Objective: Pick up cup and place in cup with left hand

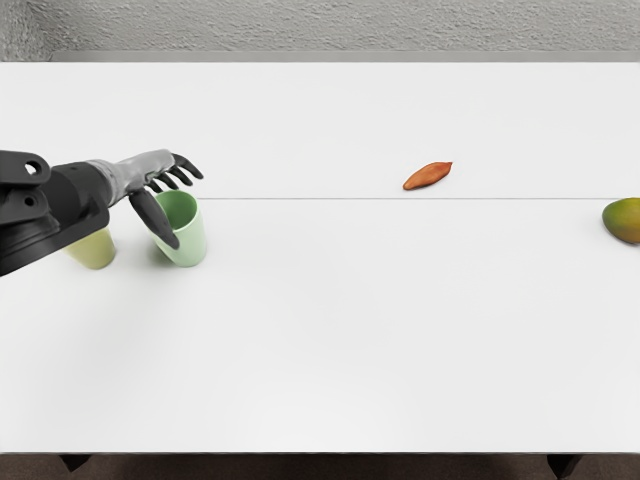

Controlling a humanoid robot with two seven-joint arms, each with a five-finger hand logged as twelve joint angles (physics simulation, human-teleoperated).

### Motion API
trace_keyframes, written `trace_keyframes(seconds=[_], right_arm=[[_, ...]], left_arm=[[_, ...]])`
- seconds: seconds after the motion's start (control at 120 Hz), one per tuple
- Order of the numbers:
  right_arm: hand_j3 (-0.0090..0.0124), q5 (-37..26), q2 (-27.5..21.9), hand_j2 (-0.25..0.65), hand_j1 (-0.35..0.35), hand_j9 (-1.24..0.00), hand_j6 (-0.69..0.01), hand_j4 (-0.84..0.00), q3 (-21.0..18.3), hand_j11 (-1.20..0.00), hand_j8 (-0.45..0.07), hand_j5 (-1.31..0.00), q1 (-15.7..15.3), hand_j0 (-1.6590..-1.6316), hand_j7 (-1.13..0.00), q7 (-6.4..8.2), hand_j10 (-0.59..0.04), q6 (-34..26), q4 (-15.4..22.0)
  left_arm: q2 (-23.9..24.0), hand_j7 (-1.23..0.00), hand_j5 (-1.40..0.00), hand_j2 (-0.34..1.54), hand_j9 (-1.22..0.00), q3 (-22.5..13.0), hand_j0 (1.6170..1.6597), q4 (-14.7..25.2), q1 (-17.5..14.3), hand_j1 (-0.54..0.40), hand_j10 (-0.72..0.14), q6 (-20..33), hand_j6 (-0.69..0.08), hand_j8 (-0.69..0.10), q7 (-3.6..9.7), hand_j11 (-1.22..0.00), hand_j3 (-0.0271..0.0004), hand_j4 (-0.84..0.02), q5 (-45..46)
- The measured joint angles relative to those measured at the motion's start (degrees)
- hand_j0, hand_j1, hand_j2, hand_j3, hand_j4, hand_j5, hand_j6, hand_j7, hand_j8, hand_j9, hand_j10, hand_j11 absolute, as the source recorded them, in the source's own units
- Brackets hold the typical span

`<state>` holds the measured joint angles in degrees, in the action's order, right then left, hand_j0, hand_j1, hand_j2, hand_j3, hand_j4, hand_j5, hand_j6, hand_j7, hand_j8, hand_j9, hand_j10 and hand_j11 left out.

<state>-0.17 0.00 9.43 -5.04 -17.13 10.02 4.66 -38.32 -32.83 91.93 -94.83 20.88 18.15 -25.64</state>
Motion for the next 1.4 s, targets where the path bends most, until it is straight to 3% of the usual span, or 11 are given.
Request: trace_keyframes(seconds=[0.3,0.475,0.683,1.008,1.4], right_arm=[[0.0000,0.0,0.0,0.000,-0.349,0.00,-0.001,0.000,0.0,0.00,0.000,0.00,0.0,-1.6581,0.00,0.01,0.000,0.0,0.0],[0.0000,0.0,0.0,0.000,-0.349,0.00,-0.001,0.000,0.0,0.00,0.000,0.00,0.0,-1.6581,0.00,-0.01,0.000,0.0,0.0],[0.0000,0.0,0.0,0.000,-0.349,0.00,-0.001,0.000,0.0,0.00,0.000,0.00,0.0,-1.6581,0.00,0.01,0.000,0.0,0.0],[0.0000,0.0,0.0,0.000,-0.349,0.00,-0.001,0.000,0.0,0.00,0.000,0.00,0.0,-1.6581,0.00,0.01,0.000,0.0,0.0],[0.0000,0.0,0.0,0.000,-0.349,0.00,-0.001,0.000,0.0,0.00,0.000,0.00,0.0,-1.6581,0.00,0.00,0.000,0.0,0.0]], left_arm=[[-0.2,-0.49,-0.49,0.07,-0.49,0.0,1.6576,0.8,0.0,-0.088,-0.375,0.2,-0.376,-0.375,0.39,-0.49,0.0000,-0.376,-0.8],[-0.2,-0.54,-0.54,0.07,-0.55,0.0,1.6565,1.2,-0.1,-0.102,-0.401,0.1,-0.414,-0.338,0.48,-0.55,0.0000,-0.424,-1.0],[-0.5,-0.59,-0.58,0.09,-0.58,0.0,1.6561,1.8,-0.8,-0.104,-0.392,-0.2,-0.394,-0.321,0.48,-0.59,0.0000,-0.453,-0.8],[-3.0,-0.61,-0.60,0.16,-0.60,0.1,1.6567,3.1,-6.8,-0.120,-0.397,-4.2,-0.394,-0.320,0.47,-0.61,0.0000,-0.457,-0.4],[-12.1,-0.63,-0.62,0.22,-0.61,0.5,1.6573,3.8,-13.0,-0.137,-0.398,-15.3,-0.383,-0.321,0.47,-0.62,0.0000,-0.464,0.5]])
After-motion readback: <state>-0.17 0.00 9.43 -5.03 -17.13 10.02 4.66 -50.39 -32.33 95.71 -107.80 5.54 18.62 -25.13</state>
